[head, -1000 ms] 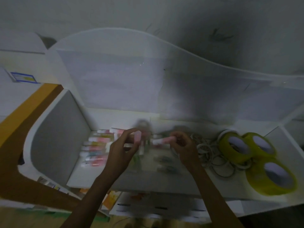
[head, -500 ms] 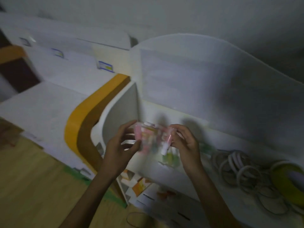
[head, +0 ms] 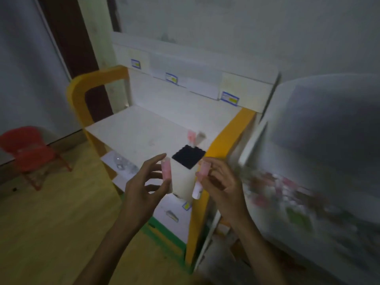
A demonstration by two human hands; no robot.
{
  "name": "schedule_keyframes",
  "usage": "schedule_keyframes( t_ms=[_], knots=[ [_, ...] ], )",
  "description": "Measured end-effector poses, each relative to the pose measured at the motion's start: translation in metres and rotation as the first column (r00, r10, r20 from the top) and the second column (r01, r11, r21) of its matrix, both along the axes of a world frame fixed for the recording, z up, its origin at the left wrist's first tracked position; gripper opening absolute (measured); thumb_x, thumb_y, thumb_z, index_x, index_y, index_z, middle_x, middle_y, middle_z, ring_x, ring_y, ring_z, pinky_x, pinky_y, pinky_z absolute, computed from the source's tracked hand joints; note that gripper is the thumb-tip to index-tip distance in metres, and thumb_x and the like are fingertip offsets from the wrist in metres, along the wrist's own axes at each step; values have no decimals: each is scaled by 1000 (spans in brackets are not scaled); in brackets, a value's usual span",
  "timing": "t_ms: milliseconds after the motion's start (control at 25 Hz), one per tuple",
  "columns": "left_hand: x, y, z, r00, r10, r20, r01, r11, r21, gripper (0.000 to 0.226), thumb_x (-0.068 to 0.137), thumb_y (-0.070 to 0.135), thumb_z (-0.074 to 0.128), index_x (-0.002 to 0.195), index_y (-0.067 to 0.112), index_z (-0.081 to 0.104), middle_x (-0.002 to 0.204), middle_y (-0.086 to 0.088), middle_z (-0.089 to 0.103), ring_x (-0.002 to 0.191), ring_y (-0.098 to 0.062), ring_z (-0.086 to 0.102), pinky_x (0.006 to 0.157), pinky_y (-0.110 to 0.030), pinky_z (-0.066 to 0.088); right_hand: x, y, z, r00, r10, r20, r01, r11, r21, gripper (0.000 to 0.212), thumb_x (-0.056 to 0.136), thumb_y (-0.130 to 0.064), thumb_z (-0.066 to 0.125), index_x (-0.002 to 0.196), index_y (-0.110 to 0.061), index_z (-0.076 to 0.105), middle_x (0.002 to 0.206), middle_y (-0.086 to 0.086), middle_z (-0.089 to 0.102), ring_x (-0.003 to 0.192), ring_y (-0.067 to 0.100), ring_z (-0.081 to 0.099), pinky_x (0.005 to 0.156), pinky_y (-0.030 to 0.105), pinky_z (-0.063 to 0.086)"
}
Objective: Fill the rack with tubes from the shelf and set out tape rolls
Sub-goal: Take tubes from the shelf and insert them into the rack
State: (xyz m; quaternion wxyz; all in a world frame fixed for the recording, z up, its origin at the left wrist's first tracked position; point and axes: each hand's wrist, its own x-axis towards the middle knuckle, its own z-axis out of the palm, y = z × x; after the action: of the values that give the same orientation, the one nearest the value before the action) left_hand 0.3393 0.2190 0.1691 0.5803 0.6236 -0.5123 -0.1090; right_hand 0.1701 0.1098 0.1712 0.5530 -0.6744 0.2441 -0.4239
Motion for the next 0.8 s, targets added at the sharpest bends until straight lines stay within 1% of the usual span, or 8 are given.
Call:
schedule_keyframes(
  t_ms=[80,240,320,400,480,600,680,800],
  knots=[
    [48,19,-10,1000,10,-11,-9,1000,23,52,88,11,68,132,33,49,110,25,59,96,-6,64,67,-22,57,46,18,-6,1000,-10,-30,9,1000,-25,29,91,-17,66,116,-31,62,115,-8,66,107,15,63,87,38,53],
    [109,22,-21,998,-14,-60,15,1000,25,49,88,12,68,130,31,52,107,19,62,95,-11,65,67,-29,59,103,26,-10,992,-98,-73,97,995,-21,33,89,-11,67,114,-31,61,113,-14,67,105,5,62,84,21,52],
    [131,7,-23,996,-52,-72,54,998,23,50,87,10,69,129,31,52,107,15,63,94,-11,65,67,-28,58,125,18,-17,980,-168,-109,166,986,-28,35,88,-11,68,111,-36,60,110,-23,66,103,-2,62,81,17,51],
    [146,-14,-26,993,-89,-82,92,995,34,52,85,7,70,126,32,51,106,13,63,93,-8,64,67,-23,57,141,5,-29,962,-247,-119,246,969,-24,35,87,-12,69,107,-39,60,104,-29,66,101,-4,62,81,19,53],
    [162,-39,-31,985,-144,-96,149,988,48,53,85,6,70,124,35,50,106,10,63,93,-8,64,67,-21,56,154,-14,-46,938,-330,-110,332,943,5,35,86,-12,71,109,-36,62,104,-27,67,101,-1,64,82,26,55],
    [185,-84,-43,971,-221,-93,226,972,57,50,85,9,71,122,36,51,105,8,63,93,-12,65,68,-22,57,168,-47,-67,907,-413,-80,417,907,53,36,85,-7,70,118,-20,62,109,-17,69,103,4,65,83,30,57],
    [197,-116,-49,965,-253,-67,258,963,80,50,85,9,72,119,38,50,102,11,63,91,-7,64,67,-17,55,177,-71,-77,883,-466,-64,470,879,81,35,85,-4,69,117,-15,61,109,-12,68,101,4,65,78,27,57],
    [209,-159,-53,945,-320,-73,327,938,116,50,84,10,73,116,41,49,100,10,64,90,-3,64,67,-13,52,186,-99,-89,816,-572,-83,578,810,98,32,85,-3,68,115,-14,61,108,-8,66,94,-2,65,66,16,54]
  ],
)
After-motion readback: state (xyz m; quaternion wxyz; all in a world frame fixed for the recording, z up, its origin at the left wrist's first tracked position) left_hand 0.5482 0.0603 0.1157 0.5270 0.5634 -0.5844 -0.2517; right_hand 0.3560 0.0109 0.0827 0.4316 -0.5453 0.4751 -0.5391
